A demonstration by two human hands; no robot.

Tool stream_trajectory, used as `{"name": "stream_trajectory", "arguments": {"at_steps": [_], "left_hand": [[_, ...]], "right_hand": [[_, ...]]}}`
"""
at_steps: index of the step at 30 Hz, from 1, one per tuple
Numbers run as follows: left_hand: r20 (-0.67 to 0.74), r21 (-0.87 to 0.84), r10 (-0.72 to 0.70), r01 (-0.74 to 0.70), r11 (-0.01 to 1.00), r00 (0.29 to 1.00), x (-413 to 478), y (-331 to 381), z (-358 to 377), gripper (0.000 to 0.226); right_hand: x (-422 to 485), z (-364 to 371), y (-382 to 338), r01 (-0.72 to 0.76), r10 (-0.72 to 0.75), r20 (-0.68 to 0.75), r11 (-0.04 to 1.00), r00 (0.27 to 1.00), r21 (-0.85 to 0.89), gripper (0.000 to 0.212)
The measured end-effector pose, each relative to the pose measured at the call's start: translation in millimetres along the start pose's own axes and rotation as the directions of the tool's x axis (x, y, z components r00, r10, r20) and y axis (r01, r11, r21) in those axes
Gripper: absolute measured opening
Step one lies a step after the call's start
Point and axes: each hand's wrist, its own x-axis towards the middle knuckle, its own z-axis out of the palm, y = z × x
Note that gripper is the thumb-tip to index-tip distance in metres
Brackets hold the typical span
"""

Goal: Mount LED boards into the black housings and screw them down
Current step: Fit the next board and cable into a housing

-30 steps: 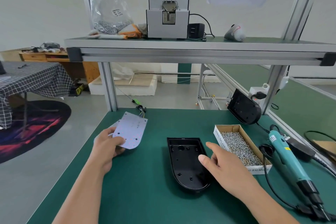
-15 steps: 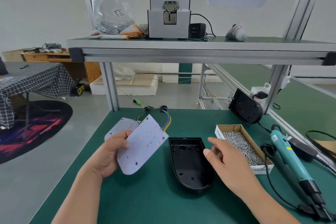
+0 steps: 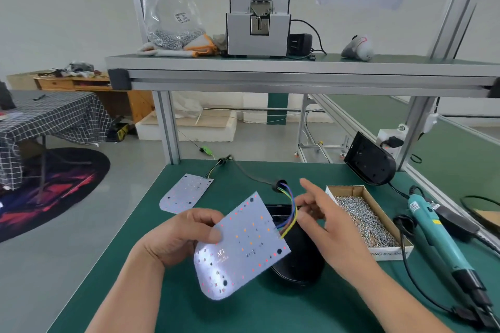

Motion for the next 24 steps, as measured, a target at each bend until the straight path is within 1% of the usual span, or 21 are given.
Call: {"name": "stream_trajectory", "arguments": {"at_steps": [2,4,5,6,7,8,9,10,11,12,13,14,16,18,19,21,22,24], "left_hand": [[0.048,0.026,-0.004,0.003,1.0,0.999,1.9,3.0,6.5,0.036],[0.088,0.048,-0.006,0.001,0.999,0.996,3.7,6.1,12.6,0.031],[0.111,0.05,-0.003,-0.002,0.999,0.994,4.7,7.2,15.3,0.029],[0.139,0.047,0.0,-0.006,0.999,0.99,6.0,8.1,18.2,0.027],[0.162,0.043,0.002,-0.009,0.999,0.987,7.4,8.6,20.7,0.025],[0.177,0.041,0.003,-0.011,0.999,0.984,8.6,8.7,23.4,0.024],[0.184,0.04,0.007,-0.015,0.999,0.983,9.9,8.3,25.7,0.024],[0.181,0.036,0.012,-0.019,0.999,0.983,10.8,8.1,27.9,0.025],[0.173,0.027,0.018,-0.024,0.999,0.985,11.7,7.9,29.3,0.025],[0.164,0.012,0.026,-0.028,1.0,0.986,12.7,7.4,30.6,0.025],[0.144,-0.011,0.036,-0.035,0.999,0.989,14.2,6.3,31.2,0.025],[0.115,-0.042,0.047,-0.043,0.998,0.992,16.2,4.9,31.5,0.026],[0.048,-0.123,0.063,-0.057,0.991,0.997,21.1,1.3,32.5,0.028],[-0.031,-0.214,0.074,-0.079,0.974,0.997,27.7,-1.4,34.8,0.035],[-0.081,-0.245,0.079,-0.097,0.965,0.994,30.6,-1.5,36.2,0.037],[-0.19,-0.261,0.081,-0.129,0.957,0.978,34.8,0.4,38.2,0.034],[-0.24,-0.26,0.072,-0.135,0.956,0.968,36.3,0.9,38.5,0.034],[-0.325,-0.254,0.042,-0.13,0.958,0.945,39.0,0.5,37.9,0.037]], "right_hand": [[5.0,4.6,-9.9,0.0,-0.002,0.077,1.0,0.997,0.026,0.075],[11.8,6.7,-16.7,0.023,-0.028,0.161,0.999,0.987,0.031,0.08],[20.1,12.3,-22.2,0.05,-0.051,0.18,0.999,0.982,0.012,0.077],[29.4,17.2,-27.0,0.037,-0.033,0.222,0.999,0.975,-0.015,0.064],[40.0,22.3,-33.8,-0.047,0.05,0.267,0.999,0.962,-0.017,0.045],[47.3,26.2,-38.6,-0.16,0.157,0.316,0.987,0.936,-0.015,0.028],[48.3,28.3,-40.4,-0.176,0.163,0.335,0.984,0.928,0.007,0.015],[44.5,30.2,-41.0,-0.113,0.082,0.312,0.99,0.947,0.084,0.014],[36.5,29.3,-39.6,-0.041,-0.004,0.288,0.988,0.958,0.15,0.018],[28.0,26.9,-36.9,-0.023,-0.051,0.281,0.967,0.958,0.254,0.02],[19.9,22.4,-34.2,-0.036,-0.065,0.283,0.941,0.957,0.336,0.021],[16.5,21.6,-29.3,-0.038,-0.072,0.272,0.925,0.959,0.378,0.023],[11.3,23.9,-21.5,-0.012,-0.066,0.187,0.921,0.98,0.389,0.023],[9.5,22.4,-17.1,-0.049,-0.003,0.113,0.891,0.994,0.452,0.014],[5.8,20.4,-13.2,-0.081,0.028,0.109,0.853,0.994,0.515,0.02],[1.2,15.3,-10.9,-0.174,0.084,0.174,0.77,0.981,0.614,0.038],[0.6,12.9,-11.0,-0.223,0.108,0.213,0.735,0.971,0.64,0.038],[2.1,6.4,-7.8,-0.305,0.16,0.274,0.696,0.948,0.65,0.03]]}}
